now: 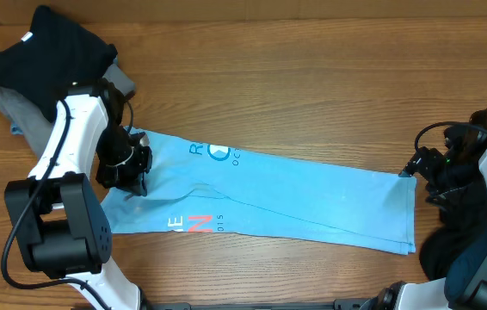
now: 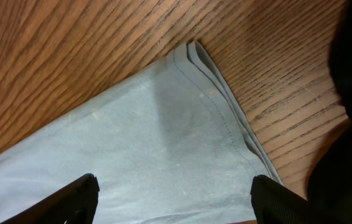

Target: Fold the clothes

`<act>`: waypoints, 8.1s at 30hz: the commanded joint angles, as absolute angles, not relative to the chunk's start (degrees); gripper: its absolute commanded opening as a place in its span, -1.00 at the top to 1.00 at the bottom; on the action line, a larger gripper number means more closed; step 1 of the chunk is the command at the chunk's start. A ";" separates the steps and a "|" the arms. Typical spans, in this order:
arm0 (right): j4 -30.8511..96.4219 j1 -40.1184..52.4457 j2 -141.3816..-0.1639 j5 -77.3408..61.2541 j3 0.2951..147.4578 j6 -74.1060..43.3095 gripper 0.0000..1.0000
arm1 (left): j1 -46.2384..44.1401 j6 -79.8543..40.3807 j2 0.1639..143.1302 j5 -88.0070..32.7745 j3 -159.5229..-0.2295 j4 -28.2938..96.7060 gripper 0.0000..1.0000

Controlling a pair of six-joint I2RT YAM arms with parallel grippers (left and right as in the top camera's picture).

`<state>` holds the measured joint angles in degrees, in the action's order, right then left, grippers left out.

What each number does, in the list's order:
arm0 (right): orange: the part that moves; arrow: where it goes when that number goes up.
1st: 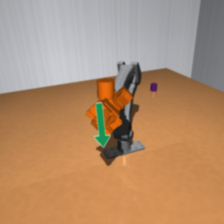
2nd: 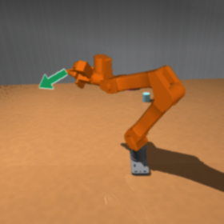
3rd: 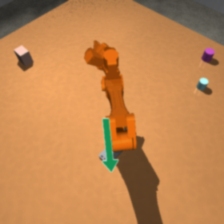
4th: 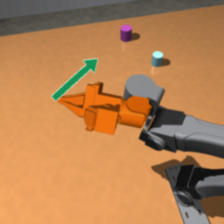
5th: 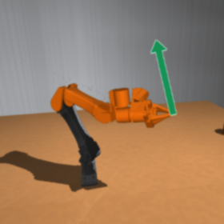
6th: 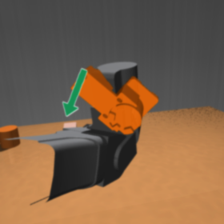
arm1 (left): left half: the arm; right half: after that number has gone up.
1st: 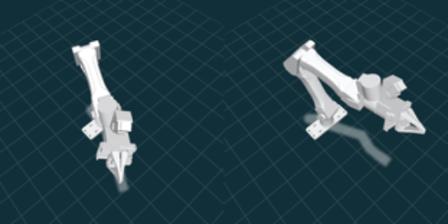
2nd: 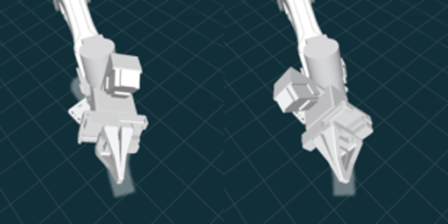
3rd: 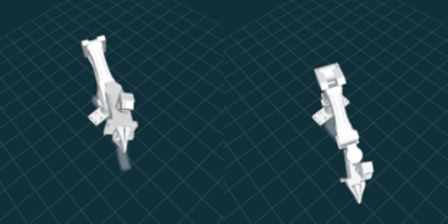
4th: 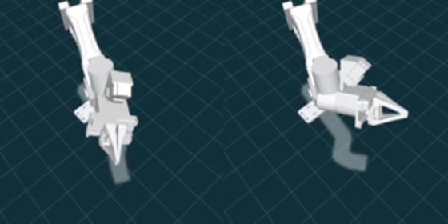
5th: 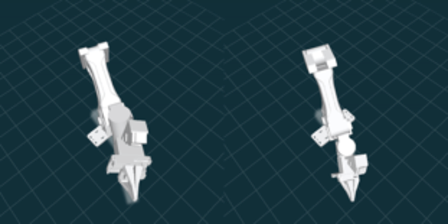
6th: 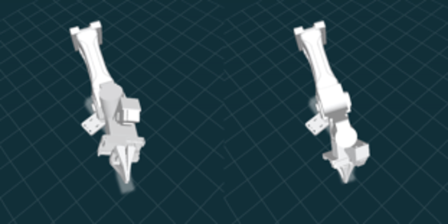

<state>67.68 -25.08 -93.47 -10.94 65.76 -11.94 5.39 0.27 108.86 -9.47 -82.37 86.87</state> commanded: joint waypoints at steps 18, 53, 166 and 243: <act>67.55 -25.26 -92.05 -10.17 65.69 -11.51 -0.64 | 5.87 -3.38 107.59 -1.04 -86.72 77.71 0.00; 67.55 -25.26 -92.05 -10.15 65.69 -11.51 -0.62 | 7.64 -3.46 118.24 6.59 -85.54 53.74 0.91; 43.24 -18.63 -99.11 -22.57 44.36 -9.34 0.92 | 9.74 1.93 118.37 -13.63 -110.28 70.83 0.10; 44.14 30.46 -102.98 -20.01 69.58 -44.45 0.17 | 9.74 1.72 108.09 -13.58 -116.86 79.26 -0.03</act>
<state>46.00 29.80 -98.76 -19.59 71.13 -37.93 9.85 1.06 109.27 -12.49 -115.68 79.26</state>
